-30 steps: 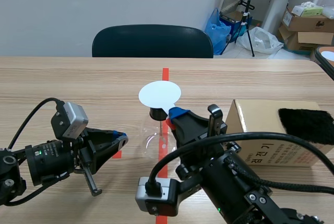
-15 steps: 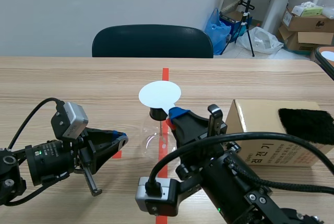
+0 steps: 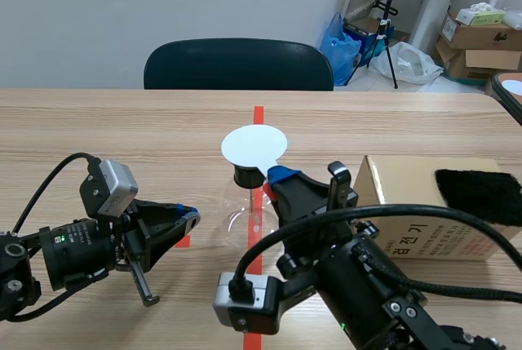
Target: Do the electroscope experiment
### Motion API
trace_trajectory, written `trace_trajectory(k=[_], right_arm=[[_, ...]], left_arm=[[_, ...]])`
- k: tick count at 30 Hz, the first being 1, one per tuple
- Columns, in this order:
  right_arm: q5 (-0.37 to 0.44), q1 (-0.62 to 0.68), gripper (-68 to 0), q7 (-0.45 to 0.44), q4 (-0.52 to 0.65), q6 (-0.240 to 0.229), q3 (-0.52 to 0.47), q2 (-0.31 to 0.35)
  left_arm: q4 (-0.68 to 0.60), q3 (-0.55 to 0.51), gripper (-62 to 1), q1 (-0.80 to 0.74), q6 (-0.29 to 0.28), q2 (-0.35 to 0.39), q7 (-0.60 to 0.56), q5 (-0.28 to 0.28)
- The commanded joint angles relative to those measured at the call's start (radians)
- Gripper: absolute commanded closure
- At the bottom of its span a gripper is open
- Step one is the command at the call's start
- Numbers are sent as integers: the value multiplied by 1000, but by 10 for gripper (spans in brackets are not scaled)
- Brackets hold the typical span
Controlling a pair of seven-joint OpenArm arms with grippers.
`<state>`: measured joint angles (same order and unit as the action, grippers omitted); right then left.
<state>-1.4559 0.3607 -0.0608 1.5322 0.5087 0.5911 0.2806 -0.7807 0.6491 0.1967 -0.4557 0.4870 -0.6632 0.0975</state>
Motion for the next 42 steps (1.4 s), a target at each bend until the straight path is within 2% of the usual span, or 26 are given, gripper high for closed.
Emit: trace_trajectory(k=[1, 20, 25, 34, 42], right_arm=[[-3, -14, -15, 25, 14, 14, -4, 13], [-4, -14, -15, 438, 14, 14, -4, 13], [-4, -14, -15, 523, 14, 14, -4, 13], [-4, -14, -15, 609, 14, 14, -4, 13], [-4, -14, -15, 596, 14, 14, -4, 13]], left_arm=[[-23, 2, -30, 3, -2, -7, -17, 10], [-23, 2, -30, 3, -2, -7, -17, 10], [-23, 2, -30, 3, -2, -7, -17, 10], [-23, 2, -30, 3, -2, -7, -17, 10], [-23, 2, -30, 3, -2, -7, -17, 10]])
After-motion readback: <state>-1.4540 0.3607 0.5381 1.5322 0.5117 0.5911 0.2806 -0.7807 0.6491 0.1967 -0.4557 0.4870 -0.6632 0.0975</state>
